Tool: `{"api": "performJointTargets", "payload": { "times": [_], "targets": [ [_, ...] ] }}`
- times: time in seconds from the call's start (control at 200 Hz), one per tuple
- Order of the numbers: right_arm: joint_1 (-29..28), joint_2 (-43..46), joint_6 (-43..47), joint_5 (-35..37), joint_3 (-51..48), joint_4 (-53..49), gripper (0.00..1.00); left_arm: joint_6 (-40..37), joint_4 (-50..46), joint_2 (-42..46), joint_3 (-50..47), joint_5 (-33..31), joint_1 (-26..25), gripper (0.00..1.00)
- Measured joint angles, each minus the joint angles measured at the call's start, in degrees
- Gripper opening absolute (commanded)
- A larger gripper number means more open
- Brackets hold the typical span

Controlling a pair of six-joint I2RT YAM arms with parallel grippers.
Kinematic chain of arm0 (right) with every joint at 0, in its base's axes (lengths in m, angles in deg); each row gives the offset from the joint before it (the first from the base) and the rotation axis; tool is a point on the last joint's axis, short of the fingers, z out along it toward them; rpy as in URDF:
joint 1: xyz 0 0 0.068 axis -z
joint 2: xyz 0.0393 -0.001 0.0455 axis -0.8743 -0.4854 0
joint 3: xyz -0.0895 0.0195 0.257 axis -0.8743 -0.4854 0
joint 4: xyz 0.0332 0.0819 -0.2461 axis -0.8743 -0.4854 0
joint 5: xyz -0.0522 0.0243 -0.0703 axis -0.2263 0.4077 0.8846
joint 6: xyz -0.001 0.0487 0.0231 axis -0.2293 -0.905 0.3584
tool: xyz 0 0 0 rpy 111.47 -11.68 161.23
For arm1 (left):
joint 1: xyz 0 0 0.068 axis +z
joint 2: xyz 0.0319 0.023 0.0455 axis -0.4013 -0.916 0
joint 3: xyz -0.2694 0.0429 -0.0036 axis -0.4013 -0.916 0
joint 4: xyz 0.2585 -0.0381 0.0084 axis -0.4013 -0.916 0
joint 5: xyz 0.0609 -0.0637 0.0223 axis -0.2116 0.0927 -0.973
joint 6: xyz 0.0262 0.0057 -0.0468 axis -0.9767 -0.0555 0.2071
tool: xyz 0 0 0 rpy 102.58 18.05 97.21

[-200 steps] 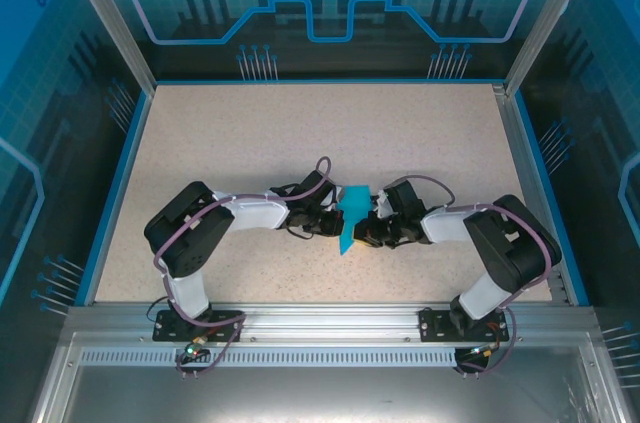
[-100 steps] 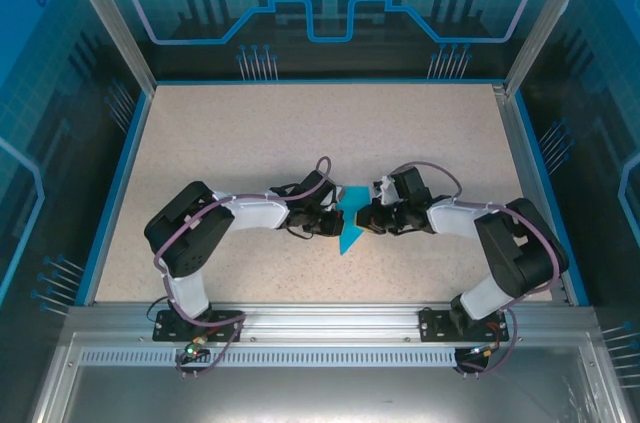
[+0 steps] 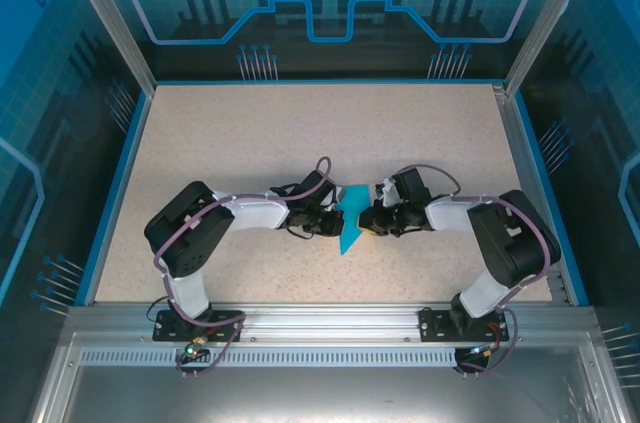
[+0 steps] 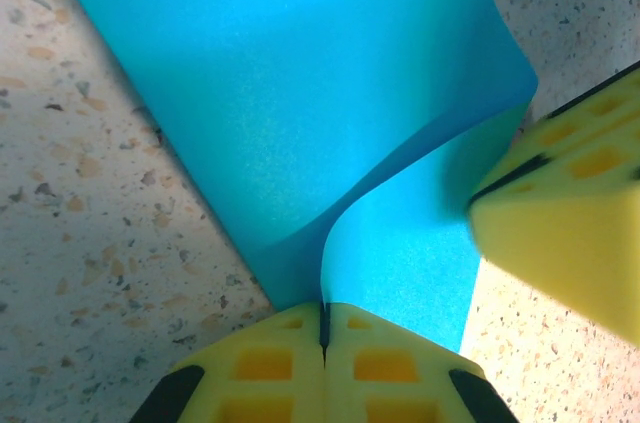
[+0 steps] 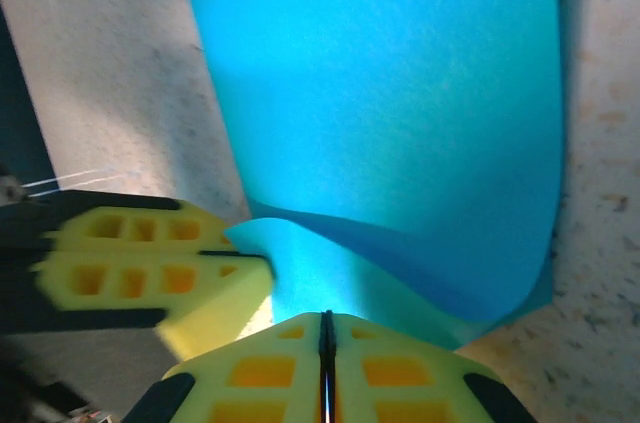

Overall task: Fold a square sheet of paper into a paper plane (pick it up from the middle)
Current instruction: Third fold the triangle at the center of the table.

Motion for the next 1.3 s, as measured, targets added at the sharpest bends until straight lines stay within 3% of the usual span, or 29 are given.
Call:
{"api": "performJointTargets", "payload": {
  "times": [0.175, 0.425, 0.845, 1.3],
  "targets": [
    [2.5, 0.9, 1.8, -1.2, 1.1, -0.5, 0.09, 0.0, 0.0, 0.0, 0.0, 0.0, 0.0, 0.00],
    [3.8, -5.2, 3.4, -1.3, 1.7, -0.4, 0.09, 0.0, 0.0, 0.0, 0.0, 0.0, 0.0, 0.00],
    [6.3, -2.2, 4.6, -2.8, 2.8, -2.8, 0.09, 0.0, -0.1, 0.0, 0.0, 0.0, 0.0, 0.00],
    [6.8, -6.4, 5.3, -2.3, 3.8, -2.8, 0.09, 0.0, -0.1, 0.0, 0.0, 0.0, 0.0, 0.00]
  ]
}}
